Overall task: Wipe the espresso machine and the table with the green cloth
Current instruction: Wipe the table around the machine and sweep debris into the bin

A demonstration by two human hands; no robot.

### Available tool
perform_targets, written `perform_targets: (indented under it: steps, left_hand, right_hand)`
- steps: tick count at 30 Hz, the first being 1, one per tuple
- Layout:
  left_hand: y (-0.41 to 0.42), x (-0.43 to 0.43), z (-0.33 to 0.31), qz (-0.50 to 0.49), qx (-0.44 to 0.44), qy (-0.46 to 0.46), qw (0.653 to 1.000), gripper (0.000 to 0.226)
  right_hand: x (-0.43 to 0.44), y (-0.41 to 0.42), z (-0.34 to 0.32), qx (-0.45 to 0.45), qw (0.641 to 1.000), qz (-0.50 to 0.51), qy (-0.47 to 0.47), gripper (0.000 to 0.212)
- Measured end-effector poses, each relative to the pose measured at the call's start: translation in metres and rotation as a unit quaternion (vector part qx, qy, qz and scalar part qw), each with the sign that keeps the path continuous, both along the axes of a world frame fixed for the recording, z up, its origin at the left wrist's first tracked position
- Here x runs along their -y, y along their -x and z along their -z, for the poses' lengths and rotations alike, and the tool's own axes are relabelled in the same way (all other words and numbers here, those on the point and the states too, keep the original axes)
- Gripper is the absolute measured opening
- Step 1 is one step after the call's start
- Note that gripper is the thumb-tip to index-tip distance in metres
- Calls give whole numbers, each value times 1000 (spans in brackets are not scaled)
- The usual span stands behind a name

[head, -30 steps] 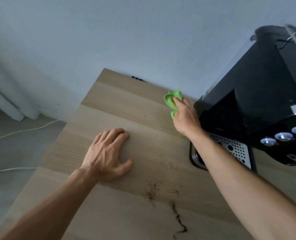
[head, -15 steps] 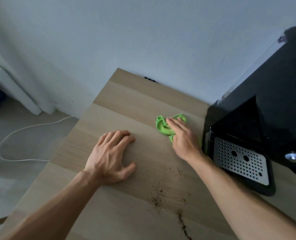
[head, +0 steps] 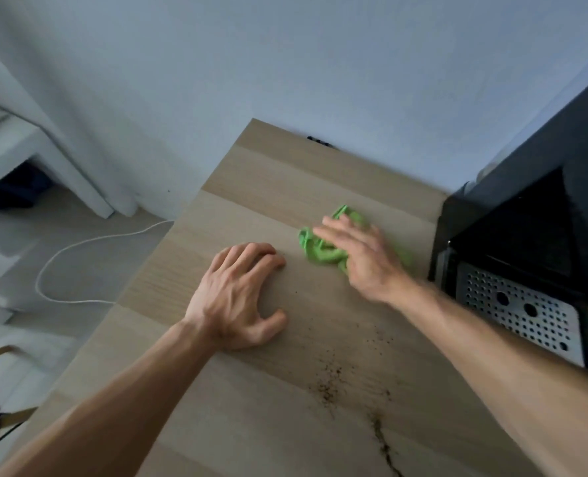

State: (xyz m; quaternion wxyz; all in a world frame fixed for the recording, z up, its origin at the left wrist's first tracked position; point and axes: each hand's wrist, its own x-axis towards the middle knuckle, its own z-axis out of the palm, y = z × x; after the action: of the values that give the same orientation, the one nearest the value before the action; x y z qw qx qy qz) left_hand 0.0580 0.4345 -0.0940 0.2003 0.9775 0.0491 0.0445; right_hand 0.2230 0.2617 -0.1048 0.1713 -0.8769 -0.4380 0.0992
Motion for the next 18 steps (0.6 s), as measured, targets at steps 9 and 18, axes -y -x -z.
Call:
perform_targets:
  steps: [9, 18]
  left_hand:
    - [12, 2, 0, -26, 18, -5, 999, 67]
    - [9, -2, 1, -20, 30, 0, 999, 67]
  right_hand:
    - [1, -43, -37, -3, 980, 165, -115, 55]
    - [-89, -96, -3, 32, 997, 40, 64, 65]
